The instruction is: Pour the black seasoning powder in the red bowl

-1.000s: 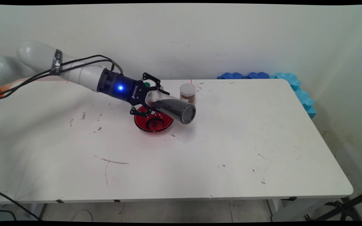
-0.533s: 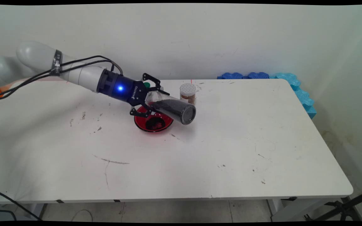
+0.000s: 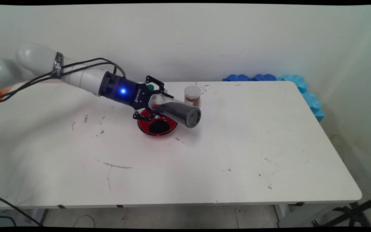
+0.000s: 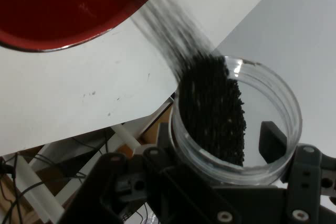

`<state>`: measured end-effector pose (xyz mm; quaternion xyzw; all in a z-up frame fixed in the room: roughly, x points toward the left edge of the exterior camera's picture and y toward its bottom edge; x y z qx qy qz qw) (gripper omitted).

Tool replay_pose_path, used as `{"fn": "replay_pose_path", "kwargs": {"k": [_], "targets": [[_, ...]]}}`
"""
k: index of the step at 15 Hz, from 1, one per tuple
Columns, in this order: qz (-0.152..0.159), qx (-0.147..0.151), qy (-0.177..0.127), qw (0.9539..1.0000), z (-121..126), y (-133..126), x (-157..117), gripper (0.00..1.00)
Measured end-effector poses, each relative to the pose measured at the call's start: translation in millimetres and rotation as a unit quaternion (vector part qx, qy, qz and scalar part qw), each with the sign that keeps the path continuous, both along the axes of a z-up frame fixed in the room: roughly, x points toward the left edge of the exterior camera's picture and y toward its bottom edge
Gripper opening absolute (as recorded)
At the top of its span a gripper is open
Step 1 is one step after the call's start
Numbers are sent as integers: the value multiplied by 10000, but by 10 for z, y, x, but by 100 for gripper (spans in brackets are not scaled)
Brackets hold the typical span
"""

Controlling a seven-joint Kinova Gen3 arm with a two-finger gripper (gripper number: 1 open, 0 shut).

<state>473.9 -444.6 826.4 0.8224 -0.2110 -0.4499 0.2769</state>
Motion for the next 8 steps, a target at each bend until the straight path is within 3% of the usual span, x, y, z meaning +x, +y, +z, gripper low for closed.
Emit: {"fn": "replay_pose_path", "kwargs": {"k": [8], "targets": [[124, 143, 73, 9998, -11, 11, -4, 0]]}}
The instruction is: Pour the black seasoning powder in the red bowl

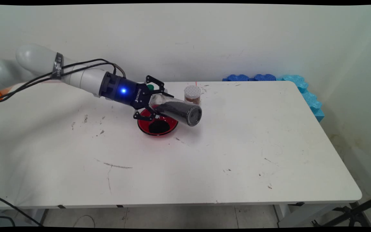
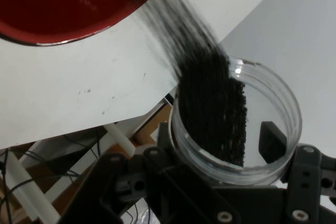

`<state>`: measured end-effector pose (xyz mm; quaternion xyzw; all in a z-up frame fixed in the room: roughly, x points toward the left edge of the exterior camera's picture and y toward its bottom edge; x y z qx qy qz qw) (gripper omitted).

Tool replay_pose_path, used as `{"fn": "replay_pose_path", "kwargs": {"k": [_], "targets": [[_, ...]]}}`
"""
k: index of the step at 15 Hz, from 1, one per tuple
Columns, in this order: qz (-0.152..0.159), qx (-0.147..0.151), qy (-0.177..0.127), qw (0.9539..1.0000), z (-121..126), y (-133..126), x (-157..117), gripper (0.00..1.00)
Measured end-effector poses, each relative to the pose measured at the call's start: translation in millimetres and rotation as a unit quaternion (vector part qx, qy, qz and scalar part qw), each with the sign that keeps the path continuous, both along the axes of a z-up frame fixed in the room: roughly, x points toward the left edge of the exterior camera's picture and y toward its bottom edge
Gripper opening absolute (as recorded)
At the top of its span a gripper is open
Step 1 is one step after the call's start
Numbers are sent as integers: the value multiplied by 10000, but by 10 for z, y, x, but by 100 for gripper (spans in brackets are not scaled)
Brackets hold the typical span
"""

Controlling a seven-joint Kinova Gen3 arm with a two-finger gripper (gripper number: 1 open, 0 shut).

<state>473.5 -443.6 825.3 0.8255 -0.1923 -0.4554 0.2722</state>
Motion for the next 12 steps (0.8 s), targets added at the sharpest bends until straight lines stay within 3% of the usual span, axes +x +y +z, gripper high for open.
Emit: {"fn": "replay_pose_path", "kwargs": {"k": [12], "targets": [[140, 111, 26, 9998, -22, 5, 12, 0]]}}
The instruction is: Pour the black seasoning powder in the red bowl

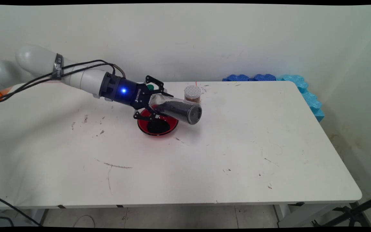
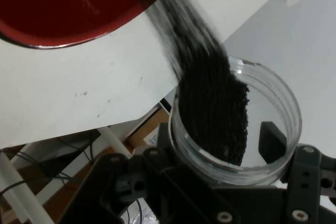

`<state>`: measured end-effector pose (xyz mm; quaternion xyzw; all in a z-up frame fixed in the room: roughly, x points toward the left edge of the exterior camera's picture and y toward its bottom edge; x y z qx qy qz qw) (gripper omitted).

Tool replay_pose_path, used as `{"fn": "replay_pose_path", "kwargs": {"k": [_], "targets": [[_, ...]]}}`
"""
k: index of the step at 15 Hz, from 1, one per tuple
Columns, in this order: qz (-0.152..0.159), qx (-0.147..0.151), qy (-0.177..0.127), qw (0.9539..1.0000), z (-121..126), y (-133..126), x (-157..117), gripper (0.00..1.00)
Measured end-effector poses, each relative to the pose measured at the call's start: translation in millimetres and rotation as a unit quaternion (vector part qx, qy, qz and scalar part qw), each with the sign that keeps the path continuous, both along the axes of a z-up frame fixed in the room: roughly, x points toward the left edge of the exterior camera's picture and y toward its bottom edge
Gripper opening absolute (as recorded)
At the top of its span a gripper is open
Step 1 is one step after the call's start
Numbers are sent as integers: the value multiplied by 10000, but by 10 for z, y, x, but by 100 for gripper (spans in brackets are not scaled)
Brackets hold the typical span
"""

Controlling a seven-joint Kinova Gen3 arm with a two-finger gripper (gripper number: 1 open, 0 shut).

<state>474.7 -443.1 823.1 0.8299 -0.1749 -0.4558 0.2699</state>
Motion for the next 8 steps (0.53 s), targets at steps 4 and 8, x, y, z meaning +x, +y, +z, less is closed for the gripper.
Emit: {"fn": "replay_pose_path", "kwargs": {"k": [4, 8], "targets": [[25, 13, -4, 10000, -7, -1, 5, 0], [39, 14, -13, 10000, -11, 1, 10, 0]]}}
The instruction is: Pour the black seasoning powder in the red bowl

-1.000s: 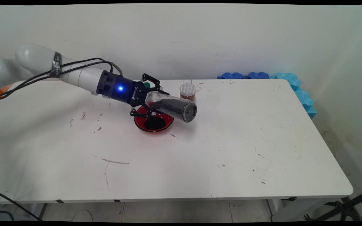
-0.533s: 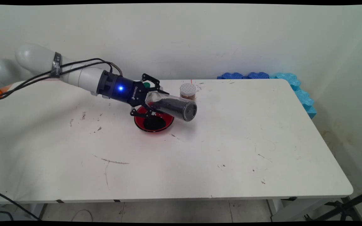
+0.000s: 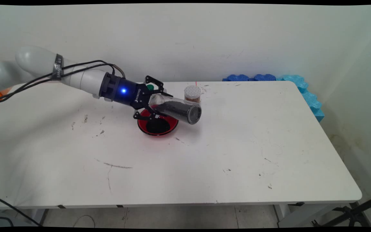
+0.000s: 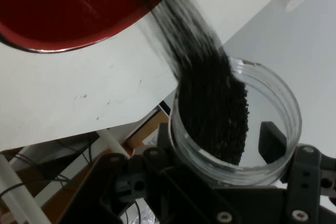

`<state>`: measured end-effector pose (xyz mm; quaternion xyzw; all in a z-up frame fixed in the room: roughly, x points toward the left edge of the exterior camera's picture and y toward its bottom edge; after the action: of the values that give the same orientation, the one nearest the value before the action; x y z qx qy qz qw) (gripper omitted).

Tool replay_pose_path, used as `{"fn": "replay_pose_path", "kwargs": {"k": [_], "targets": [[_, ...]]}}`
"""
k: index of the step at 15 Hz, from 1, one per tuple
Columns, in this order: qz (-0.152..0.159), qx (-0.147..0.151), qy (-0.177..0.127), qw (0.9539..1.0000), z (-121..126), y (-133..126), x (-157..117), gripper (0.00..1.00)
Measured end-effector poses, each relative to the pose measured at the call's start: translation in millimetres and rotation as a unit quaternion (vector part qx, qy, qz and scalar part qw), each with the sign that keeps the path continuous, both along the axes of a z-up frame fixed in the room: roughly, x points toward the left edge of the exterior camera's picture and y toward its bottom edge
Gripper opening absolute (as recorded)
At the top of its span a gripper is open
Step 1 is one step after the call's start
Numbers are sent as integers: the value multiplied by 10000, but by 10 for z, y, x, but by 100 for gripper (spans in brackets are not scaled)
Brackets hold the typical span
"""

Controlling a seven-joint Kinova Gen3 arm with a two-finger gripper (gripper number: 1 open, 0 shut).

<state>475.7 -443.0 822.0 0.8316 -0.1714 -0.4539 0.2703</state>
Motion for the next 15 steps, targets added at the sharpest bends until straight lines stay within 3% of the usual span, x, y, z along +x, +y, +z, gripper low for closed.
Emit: {"fn": "replay_pose_path", "kwargs": {"k": [15], "targets": [[26, -16, -63, 10000, -19, -5, 20, 0]]}}
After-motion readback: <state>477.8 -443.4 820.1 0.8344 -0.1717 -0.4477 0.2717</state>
